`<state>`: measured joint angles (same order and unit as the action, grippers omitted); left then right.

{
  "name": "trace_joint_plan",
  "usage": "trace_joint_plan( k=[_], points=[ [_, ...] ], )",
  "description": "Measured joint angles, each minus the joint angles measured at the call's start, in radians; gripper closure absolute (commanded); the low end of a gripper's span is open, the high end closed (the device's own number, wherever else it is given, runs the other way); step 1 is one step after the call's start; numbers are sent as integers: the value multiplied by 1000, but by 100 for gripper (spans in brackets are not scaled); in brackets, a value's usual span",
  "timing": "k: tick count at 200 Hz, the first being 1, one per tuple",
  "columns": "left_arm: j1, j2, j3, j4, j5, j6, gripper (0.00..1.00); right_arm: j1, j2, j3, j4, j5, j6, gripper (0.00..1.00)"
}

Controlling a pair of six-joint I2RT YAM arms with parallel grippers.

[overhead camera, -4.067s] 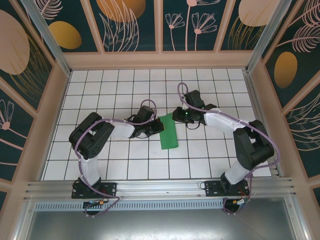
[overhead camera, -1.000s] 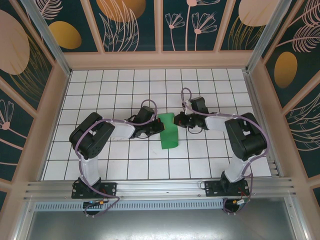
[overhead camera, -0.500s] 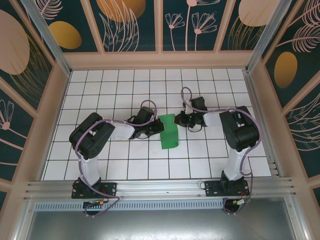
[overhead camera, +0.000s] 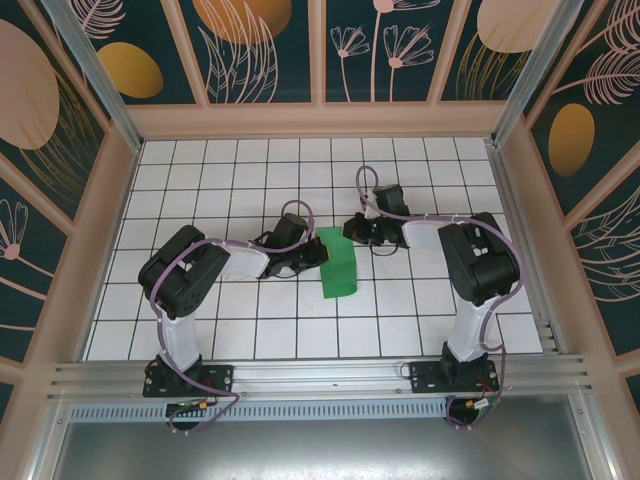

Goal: Fold a paper plane with a square sheet of paper (pick it up from the middle)
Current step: Fold the square sheet of paper in half at the center of the table.

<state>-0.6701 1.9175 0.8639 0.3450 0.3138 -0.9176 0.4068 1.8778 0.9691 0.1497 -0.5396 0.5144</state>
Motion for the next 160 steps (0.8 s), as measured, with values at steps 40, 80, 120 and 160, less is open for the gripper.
trace_joint_plan(
  k=[40,80,120,160],
  points=[
    [0,0,0,0,0,0,100,-13,88,66,-5,3,0,100],
    [-1,-1,-4,3,-2,0,100,-42,109,80,-24,-7,-5,100],
    [-3,-2,-7,6,-6,0,100,-97,107,101,-60,26,-23,100],
    [-3,-2,-12,17,-9,0,100,-109,4,66,-109,75,-37,100]
  ],
)
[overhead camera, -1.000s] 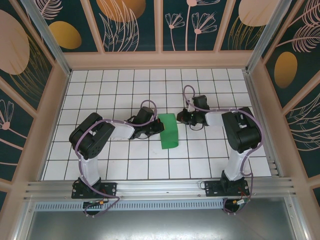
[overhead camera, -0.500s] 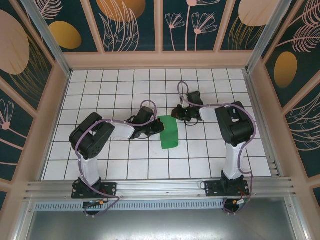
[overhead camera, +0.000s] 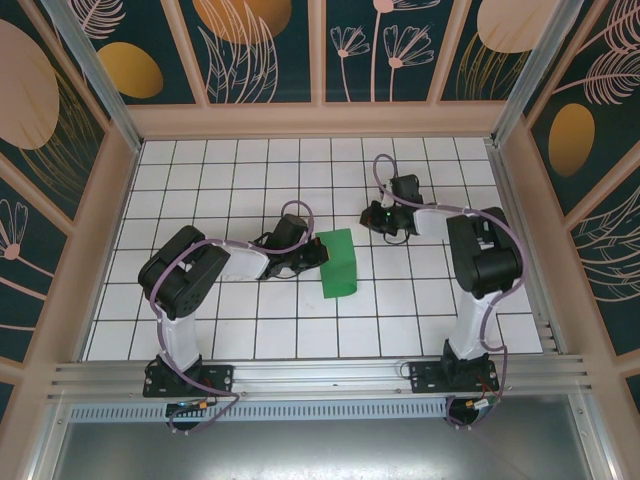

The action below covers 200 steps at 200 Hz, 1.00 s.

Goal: Fold a paper plane with a square sheet of paper (pick it up from the middle)
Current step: Fold the square sheet of paper in half at the center of the table.

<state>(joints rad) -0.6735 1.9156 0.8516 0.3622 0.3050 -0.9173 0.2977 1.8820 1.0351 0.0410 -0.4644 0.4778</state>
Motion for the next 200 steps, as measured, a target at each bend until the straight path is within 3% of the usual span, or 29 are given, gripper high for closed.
trace_joint_plan(
  k=[34,68,200],
  points=[
    [0,3,0,1,0,0,100,83,-150,-120,-6,-23,3,100],
    [0,5,0,2,0,5,100,150,-183,-230,-23,-69,12,100],
    [0,10,2,5,2,23,100,181,-242,-394,8,-111,19,100]
  ],
)
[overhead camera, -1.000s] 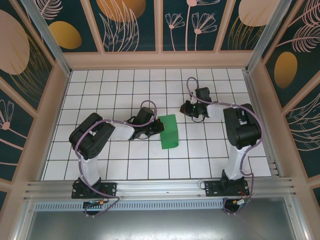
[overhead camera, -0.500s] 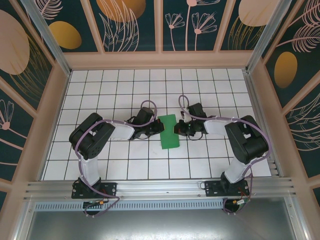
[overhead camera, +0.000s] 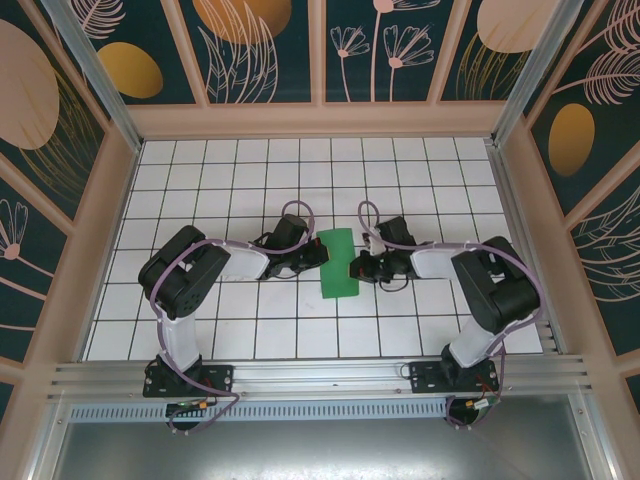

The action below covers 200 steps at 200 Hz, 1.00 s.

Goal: Fold a paper plane with a square sheet of paper (pick it up from the middle)
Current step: Fold the square sheet of paper in half at the center of the table.

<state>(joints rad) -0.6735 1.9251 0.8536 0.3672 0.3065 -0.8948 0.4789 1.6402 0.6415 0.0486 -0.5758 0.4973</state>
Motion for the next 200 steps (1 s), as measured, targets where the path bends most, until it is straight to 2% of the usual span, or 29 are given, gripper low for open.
trace_joint_plan(
  k=[46,95,131,162,200],
  points=[
    [0,0,0,0,0,1,100,-6,-101,-85,-41,3,6,100],
    [0,0,0,2,0,4,100,-3,-132,-24,-72,-2,26,100],
    [0,0,3,0,0,4,100,16,-43,53,-8,-16,37,100],
    [0,0,3,0,0,5,100,33,26,53,2,-40,37,100],
    [0,0,3,1,3,4,100,51,37,30,7,-55,37,100]
  ],
)
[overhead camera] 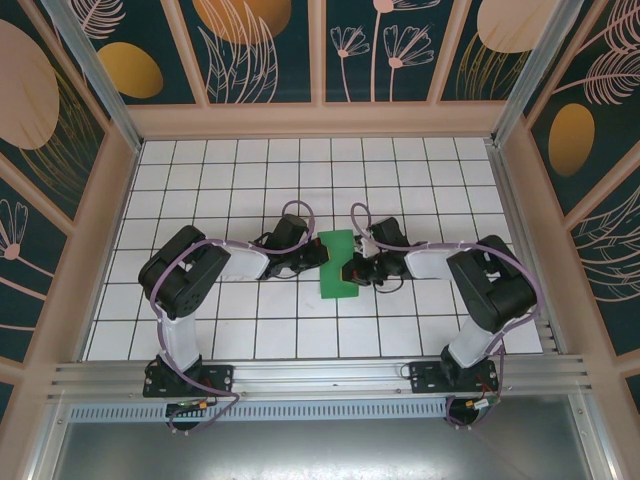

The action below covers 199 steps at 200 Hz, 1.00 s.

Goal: Fold a paper plane with a square sheet of paper (pick it up from the middle)
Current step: Fold the square sheet of paper in half at the center of the table, then move the square sheet of paper to the center of the table.

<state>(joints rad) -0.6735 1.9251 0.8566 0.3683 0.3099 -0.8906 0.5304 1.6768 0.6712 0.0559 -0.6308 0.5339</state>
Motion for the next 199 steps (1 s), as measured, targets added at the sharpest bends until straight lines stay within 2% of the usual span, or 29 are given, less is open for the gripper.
trace_joint_plan(
  k=[79,106,151,199],
  points=[
    [0,-1,-5,8,-3,0,100,-5,-154,-174,14,8,0,100],
    [0,-5,-14,25,-4,0,100,-23,-227,-206,-55,26,1,100],
    [-7,-54,-49,13,-65,7,100,-31,-314,-149,-129,62,28,100],
    [6,-204,-125,-166,-193,11,100,-16,-257,-35,-60,65,54,100]
  ],
)
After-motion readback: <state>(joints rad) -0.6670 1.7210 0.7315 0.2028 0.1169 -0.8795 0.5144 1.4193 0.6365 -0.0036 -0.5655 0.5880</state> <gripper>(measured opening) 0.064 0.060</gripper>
